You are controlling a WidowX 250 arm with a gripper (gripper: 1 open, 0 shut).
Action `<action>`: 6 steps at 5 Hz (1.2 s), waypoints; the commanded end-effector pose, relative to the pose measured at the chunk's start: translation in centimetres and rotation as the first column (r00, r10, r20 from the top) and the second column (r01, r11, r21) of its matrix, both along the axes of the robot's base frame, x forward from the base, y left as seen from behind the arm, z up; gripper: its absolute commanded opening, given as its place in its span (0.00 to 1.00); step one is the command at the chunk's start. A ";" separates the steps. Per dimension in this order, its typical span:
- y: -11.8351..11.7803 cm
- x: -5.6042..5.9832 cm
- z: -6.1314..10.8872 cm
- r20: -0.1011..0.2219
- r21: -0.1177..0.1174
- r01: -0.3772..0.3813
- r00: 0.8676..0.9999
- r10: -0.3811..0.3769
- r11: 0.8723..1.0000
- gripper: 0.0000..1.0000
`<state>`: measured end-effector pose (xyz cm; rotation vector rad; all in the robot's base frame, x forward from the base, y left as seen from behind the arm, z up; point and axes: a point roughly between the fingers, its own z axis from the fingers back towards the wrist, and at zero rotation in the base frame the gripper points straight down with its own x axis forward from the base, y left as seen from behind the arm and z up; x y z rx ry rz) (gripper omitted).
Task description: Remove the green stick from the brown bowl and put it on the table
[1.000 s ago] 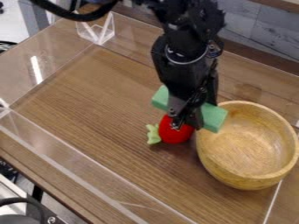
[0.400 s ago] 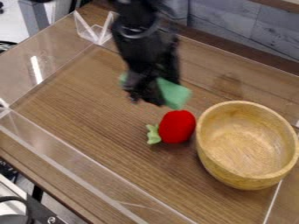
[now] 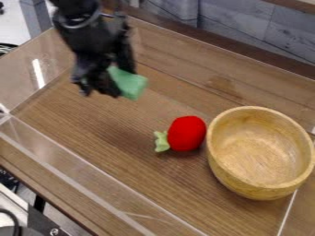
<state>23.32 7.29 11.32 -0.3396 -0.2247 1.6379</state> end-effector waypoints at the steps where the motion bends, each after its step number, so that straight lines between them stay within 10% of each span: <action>1: -0.6 0.0 -0.3 0.032 0.034 -0.020 0.999 0.019 0.999 0.00; 6: -2.3 0.6 -4.9 0.037 0.099 -0.062 0.998 0.058 0.993 0.00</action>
